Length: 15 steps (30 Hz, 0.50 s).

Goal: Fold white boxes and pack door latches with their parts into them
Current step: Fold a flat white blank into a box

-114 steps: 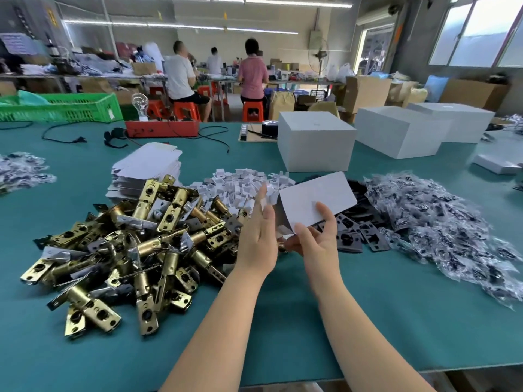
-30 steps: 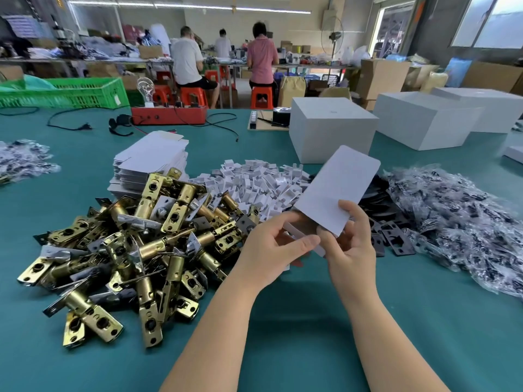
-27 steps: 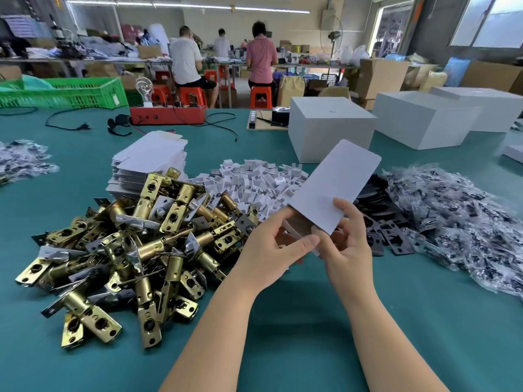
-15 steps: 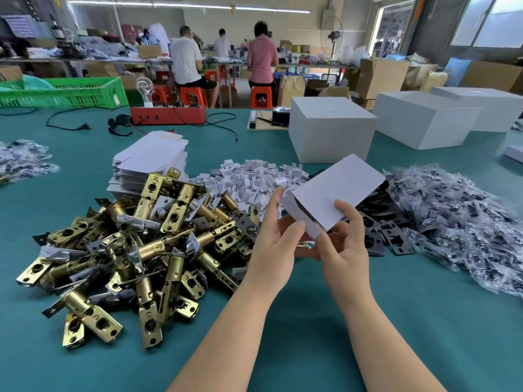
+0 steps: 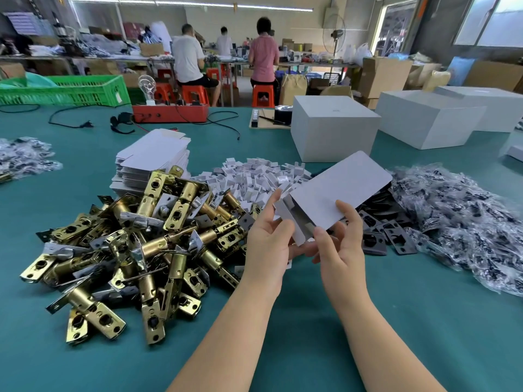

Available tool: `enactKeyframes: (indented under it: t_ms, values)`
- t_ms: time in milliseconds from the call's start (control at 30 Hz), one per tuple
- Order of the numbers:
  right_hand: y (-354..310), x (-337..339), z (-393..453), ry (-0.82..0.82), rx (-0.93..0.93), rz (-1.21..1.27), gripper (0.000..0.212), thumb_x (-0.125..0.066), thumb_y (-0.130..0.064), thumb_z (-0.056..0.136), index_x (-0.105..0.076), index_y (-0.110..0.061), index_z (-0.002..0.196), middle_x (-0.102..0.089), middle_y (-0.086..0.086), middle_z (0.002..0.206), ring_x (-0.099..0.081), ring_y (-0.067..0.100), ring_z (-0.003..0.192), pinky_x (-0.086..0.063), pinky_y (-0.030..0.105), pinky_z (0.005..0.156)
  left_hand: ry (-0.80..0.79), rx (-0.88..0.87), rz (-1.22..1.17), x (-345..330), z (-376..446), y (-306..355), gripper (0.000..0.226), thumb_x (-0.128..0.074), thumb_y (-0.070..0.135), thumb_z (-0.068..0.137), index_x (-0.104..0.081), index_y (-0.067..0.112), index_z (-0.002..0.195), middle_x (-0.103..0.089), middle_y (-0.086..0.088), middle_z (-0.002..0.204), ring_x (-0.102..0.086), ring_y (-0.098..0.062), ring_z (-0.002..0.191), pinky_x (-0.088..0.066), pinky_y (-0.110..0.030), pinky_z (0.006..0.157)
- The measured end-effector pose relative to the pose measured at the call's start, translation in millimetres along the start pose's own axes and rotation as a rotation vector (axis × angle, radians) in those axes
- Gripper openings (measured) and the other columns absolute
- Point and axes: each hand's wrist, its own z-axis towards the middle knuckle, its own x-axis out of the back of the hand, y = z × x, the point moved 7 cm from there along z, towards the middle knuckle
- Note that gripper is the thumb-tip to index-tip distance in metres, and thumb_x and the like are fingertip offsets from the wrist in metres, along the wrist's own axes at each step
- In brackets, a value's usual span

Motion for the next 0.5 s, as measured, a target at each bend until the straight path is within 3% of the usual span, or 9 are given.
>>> enactKeyframes:
  t_ms: [100,233,400,500]
  values:
    - [-3,-3,-1,-0.009,0.011,-0.055,0.045,-0.053,-0.058,0.073,-0.031,-0.074,0.109,-0.056,-0.011,0.090,-0.062,0.012,0.070,-0.048,0.019,0.063,0.034,0.021,-0.024,1,1,-1,0.049,-0.039,0.001,0.098,-0.055,0.035,0.131,-0.074,-0.004,0.107,-0.073,-0.021,0.091,-0.058,-0.032,0.062]
    - [-7,-7,-3,-0.026,0.029,-0.114,0.046,-0.054,-0.061,0.072,-0.029,-0.075,0.107,-0.060,-0.021,0.089,-0.061,0.008,0.066,-0.051,0.019,0.064,0.168,0.015,-0.029,10,2,2,0.027,-0.043,0.033,0.104,-0.068,0.033,0.116,-0.075,-0.002,0.104,-0.072,-0.019,0.090,-0.057,-0.030,0.061]
    - [-15,-16,-7,-0.071,0.078,-0.214,0.052,-0.063,-0.050,0.076,-0.028,-0.074,0.107,-0.059,-0.031,0.082,-0.057,0.004,0.060,-0.044,0.013,0.055,0.278,-0.116,0.167,18,1,10,0.021,-0.049,0.031,0.102,-0.065,0.044,0.104,-0.072,0.026,0.096,-0.068,0.000,0.096,-0.059,-0.026,0.080]
    - [-17,-19,-10,-0.079,0.130,-0.304,0.061,-0.072,-0.039,0.081,-0.029,-0.074,0.105,-0.060,-0.025,0.084,-0.058,0.007,0.061,-0.047,0.018,0.055,0.320,-0.171,0.219,21,-3,10,0.022,-0.045,0.036,0.103,-0.063,0.046,0.111,-0.068,0.017,0.113,-0.066,-0.004,0.104,-0.056,-0.023,0.084]
